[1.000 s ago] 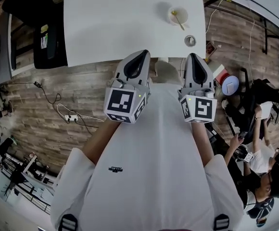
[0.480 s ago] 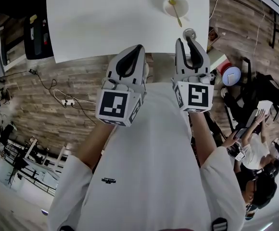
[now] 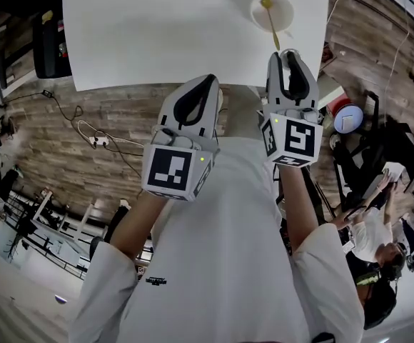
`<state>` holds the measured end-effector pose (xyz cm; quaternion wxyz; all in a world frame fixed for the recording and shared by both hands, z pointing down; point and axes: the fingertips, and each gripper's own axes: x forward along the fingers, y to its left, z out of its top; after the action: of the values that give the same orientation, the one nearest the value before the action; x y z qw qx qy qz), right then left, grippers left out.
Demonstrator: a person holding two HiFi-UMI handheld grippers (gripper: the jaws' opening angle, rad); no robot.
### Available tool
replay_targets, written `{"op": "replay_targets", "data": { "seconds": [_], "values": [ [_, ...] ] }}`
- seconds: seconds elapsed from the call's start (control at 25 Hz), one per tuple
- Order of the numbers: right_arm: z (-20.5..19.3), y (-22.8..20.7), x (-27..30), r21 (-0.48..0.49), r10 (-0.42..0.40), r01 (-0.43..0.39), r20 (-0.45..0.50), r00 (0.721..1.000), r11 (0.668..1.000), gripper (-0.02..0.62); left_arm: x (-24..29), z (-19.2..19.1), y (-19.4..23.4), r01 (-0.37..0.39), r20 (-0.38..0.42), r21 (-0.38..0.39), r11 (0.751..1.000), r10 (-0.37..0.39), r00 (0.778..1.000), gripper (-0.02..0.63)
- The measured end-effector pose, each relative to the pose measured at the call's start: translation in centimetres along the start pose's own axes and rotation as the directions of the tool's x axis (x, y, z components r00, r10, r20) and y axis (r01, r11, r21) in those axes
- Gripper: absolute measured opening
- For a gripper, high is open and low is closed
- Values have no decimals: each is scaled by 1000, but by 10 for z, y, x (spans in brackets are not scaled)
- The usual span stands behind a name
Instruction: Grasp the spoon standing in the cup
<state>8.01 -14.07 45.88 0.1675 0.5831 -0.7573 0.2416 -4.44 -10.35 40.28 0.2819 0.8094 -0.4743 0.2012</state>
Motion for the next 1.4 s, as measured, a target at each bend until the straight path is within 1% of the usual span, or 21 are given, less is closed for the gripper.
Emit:
{"op": "replay_targets", "data": {
  "seconds": [0.16, 0.32, 0.44, 0.64, 0.8, 0.84, 0.88, 0.96, 1.4],
  "values": [
    [-14, -7, 16, 7, 13, -13, -18, 1000, 1000, 89, 10, -5, 0, -21, -5, 1, 1000, 21, 1000, 9],
    [-21, -12, 30, -10, -3, 2, -47, 999, 1000, 95, 17, -12, 3, -31, -19, -13, 999, 31, 999, 9],
    [-26, -12, 40, 7, 14, -14, -67, 998, 1000, 95, 21, -13, 6, -40, -23, -23, 999, 39, 999, 9],
    [-32, -15, 50, -53, -4, -1, -93, 996, 999, 95, 25, -16, 8, -49, -37, -41, 998, 47, 998, 9],
    [-36, -17, 54, -72, -21, 13, -119, 993, 997, 94, 30, -15, 9, -45, -40, -47, 998, 43, 998, 9],
    [-37, -17, 54, -71, -25, 17, -122, 992, 997, 67, 31, -15, 9, -43, -41, -45, 998, 41, 998, 9],
    [-37, -18, 54, -69, -29, 21, -123, 992, 997, 50, 31, -15, 8, -42, -42, -43, 998, 40, 998, 9],
    [-36, -19, 52, -73, -36, 27, -122, 992, 997, 44, 31, -15, 8, -37, -45, -41, 998, 36, 998, 9],
    [-20, -15, 35, -104, -58, 51, -64, 996, 993, 41, 18, -11, 4, -16, -21, -20, 1000, 15, 1000, 9]
  ]
}}
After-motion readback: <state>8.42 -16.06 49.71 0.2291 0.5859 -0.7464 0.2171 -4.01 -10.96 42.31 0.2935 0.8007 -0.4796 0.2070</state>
